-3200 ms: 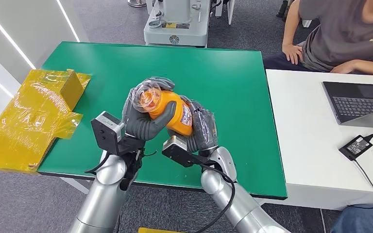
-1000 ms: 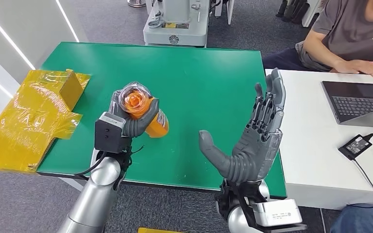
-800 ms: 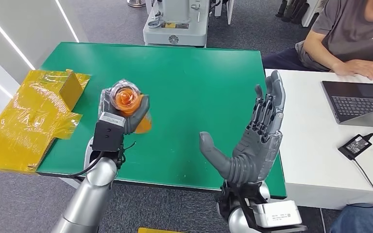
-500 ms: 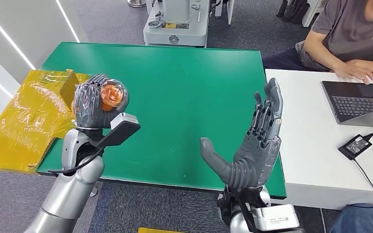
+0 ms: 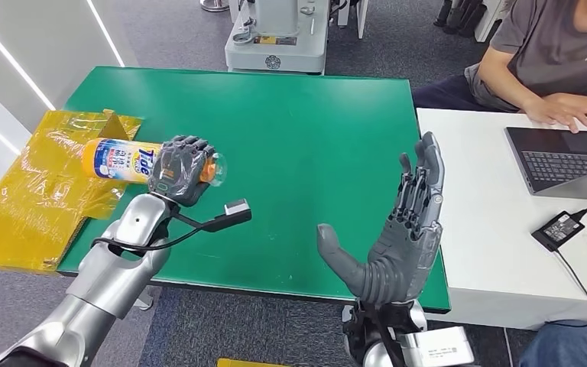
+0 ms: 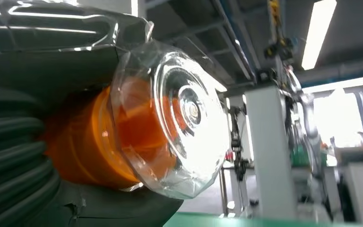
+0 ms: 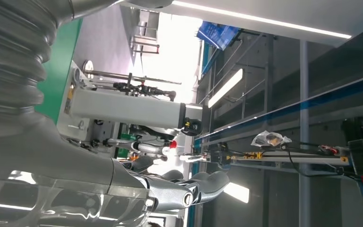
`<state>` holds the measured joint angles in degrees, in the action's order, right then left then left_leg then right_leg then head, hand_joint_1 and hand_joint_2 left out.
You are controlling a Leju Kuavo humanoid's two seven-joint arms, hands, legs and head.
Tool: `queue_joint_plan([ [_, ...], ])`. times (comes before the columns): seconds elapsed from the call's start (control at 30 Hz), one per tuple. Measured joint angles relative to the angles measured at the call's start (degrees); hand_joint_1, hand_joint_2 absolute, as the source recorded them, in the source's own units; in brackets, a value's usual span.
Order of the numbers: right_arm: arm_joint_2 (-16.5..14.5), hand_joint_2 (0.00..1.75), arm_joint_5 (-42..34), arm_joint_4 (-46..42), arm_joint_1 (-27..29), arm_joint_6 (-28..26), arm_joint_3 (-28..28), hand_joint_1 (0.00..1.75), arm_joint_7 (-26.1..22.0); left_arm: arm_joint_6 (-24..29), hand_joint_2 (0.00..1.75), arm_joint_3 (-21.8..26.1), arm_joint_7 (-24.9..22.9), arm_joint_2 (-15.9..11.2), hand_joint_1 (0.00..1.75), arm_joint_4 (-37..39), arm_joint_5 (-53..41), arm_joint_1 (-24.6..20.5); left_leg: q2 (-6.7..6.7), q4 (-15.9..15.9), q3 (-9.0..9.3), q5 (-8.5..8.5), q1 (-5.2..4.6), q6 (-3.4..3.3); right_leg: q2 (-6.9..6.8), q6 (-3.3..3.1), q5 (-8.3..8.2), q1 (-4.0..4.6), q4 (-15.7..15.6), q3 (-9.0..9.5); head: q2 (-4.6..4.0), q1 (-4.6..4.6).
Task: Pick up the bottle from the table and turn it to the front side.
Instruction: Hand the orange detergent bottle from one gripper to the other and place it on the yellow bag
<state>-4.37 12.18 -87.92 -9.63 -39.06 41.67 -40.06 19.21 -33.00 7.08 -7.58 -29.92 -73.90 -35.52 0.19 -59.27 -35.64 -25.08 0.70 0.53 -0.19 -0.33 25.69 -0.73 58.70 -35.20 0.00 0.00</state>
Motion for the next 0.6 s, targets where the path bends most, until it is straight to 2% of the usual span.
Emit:
queue_joint_plan([
  [0.37,0.00,1.75,0.78,-0.67,0.73,0.00,0.19,0.00,0.00,-4.98,1.75,-2.69,2.71,-3.49,1.75,9.30,-1.74,-2.32,0.04,0.05,0.00,0.02,0.00,0.04,0.07,-0.03,0.01,0.00,0.03,-0.08,0.00,0.00],
  [0.6,0.00,1.75,2.58,-1.52,2.06,0.00,0.19,0.00,-0.01,-8.28,1.75,-2.74,0.26,-6.53,1.75,12.25,0.07,-2.38,0.08,0.07,0.00,0.04,0.01,0.07,0.12,-0.04,0.01,0.00,0.04,-0.10,0.00,0.00],
])
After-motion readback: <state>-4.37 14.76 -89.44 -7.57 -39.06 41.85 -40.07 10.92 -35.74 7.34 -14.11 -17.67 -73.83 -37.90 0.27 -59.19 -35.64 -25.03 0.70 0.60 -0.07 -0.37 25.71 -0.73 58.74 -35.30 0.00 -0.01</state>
